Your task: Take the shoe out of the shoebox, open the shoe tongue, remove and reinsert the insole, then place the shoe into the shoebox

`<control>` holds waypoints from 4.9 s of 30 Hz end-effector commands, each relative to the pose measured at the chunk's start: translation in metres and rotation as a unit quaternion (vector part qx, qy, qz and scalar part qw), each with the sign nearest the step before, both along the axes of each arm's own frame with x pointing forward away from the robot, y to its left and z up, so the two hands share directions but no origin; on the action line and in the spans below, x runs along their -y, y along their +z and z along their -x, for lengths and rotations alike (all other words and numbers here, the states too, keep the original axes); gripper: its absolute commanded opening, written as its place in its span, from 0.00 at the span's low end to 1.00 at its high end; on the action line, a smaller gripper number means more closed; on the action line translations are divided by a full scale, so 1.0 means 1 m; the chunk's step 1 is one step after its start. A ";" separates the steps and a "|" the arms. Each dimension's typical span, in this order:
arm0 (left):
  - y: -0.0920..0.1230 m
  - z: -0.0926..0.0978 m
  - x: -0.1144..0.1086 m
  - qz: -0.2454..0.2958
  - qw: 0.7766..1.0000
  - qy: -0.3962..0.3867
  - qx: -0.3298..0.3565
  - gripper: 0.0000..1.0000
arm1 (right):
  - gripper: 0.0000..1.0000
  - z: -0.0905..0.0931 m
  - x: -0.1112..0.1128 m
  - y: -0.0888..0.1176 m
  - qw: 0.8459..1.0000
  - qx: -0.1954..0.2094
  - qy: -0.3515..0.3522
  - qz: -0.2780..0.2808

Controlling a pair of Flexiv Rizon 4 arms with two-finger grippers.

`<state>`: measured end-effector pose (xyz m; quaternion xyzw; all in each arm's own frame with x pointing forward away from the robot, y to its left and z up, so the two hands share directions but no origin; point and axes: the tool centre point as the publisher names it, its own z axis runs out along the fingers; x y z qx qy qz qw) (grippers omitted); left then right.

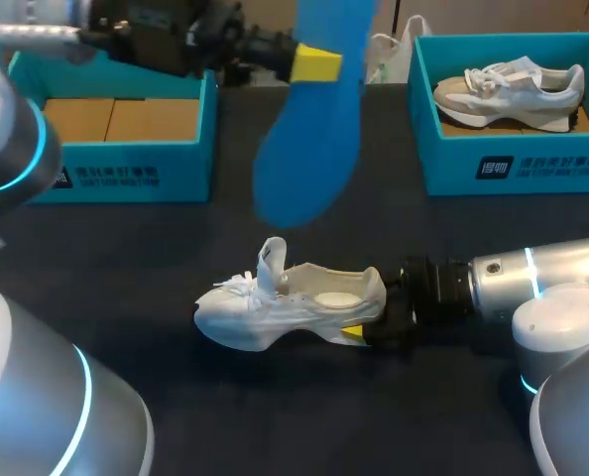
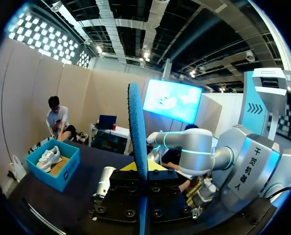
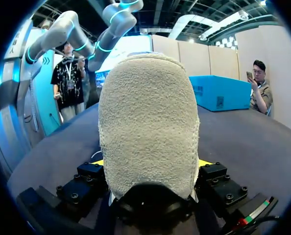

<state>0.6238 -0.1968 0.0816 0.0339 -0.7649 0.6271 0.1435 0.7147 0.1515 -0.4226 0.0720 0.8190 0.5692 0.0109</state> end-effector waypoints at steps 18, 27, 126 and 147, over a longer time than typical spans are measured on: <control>0.018 0.040 -0.017 0.033 0.998 0.028 -0.049 0.00 | 0.00 0.001 -0.001 0.001 1.000 -0.001 0.000 0.004; 0.021 0.047 -0.022 0.043 0.994 0.039 -0.089 0.00 | 0.00 0.001 -0.001 0.001 1.000 -0.001 0.000 0.004; 0.021 0.047 -0.022 0.043 0.994 0.039 -0.089 0.00 | 1.00 -0.057 0.010 0.047 0.810 -0.034 0.022 0.585; 0.021 0.047 -0.022 0.043 0.994 0.039 -0.089 0.00 | 0.00 -0.055 0.009 0.034 0.810 -0.057 0.046 0.582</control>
